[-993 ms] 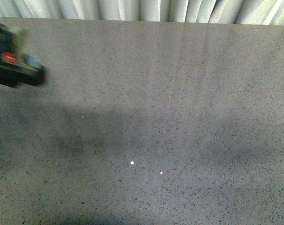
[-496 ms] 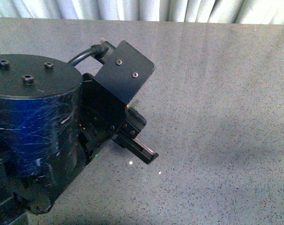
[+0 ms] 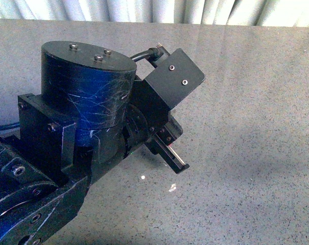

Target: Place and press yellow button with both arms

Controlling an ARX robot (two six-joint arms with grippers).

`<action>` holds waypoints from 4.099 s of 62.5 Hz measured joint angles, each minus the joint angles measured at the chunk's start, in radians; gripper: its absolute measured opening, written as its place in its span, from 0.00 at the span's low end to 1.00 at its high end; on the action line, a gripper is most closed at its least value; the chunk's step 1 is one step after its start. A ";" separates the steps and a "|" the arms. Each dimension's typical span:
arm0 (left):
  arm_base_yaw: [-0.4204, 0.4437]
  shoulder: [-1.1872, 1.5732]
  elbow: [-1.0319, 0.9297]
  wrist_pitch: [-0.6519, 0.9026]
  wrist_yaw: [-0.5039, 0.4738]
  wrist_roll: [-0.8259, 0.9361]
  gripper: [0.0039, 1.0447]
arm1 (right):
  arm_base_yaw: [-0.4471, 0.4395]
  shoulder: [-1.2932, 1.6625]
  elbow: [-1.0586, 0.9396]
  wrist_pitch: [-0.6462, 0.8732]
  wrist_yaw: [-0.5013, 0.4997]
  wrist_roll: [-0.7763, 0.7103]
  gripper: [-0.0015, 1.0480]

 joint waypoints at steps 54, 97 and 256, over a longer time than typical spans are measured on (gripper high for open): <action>0.015 -0.082 -0.124 0.010 0.069 0.012 0.91 | 0.000 0.000 0.000 0.000 0.000 0.000 0.91; 0.621 -1.463 -0.706 -0.420 0.024 -0.446 0.65 | 0.000 0.000 0.000 0.000 0.002 0.000 0.91; 0.628 -2.153 -0.715 -1.028 0.040 -0.454 0.01 | 0.497 1.887 1.018 -0.023 -0.022 0.107 0.01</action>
